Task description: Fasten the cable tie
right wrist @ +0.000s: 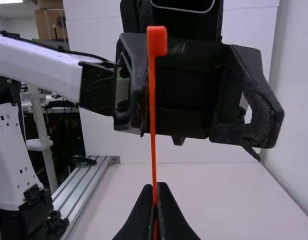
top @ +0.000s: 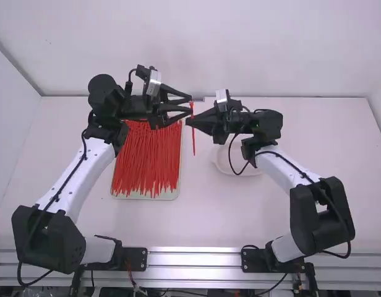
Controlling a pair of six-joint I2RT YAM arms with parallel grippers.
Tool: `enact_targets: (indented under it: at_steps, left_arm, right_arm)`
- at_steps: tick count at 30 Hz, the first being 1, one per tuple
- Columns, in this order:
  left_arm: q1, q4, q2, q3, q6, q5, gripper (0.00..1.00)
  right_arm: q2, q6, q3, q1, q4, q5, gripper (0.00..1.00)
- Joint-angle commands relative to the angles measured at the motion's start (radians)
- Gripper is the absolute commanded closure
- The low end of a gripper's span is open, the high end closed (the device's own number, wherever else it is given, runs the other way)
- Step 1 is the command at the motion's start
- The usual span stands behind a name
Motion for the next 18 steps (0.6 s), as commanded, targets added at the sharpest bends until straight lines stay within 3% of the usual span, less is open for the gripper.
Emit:
enact_targets:
  at_steps: [1,7,18]
  left_arm:
    - [-0.005,0.019,0.003,0.030,-0.030,0.018,0.56]
    - [-0.019,0.073,0.003,0.030,-0.072,0.018,0.61]
    - [-0.043,0.060,0.003,0.030,-0.072,0.011,0.80]
  right_arm:
    - [-0.027,0.006,0.030,-0.002,0.005,0.008,1.00]
    - [-0.027,0.006,0.030,-0.003,0.005,0.008,1.00]
    - [-0.027,0.011,0.030,-0.005,0.005,0.012,1.00]
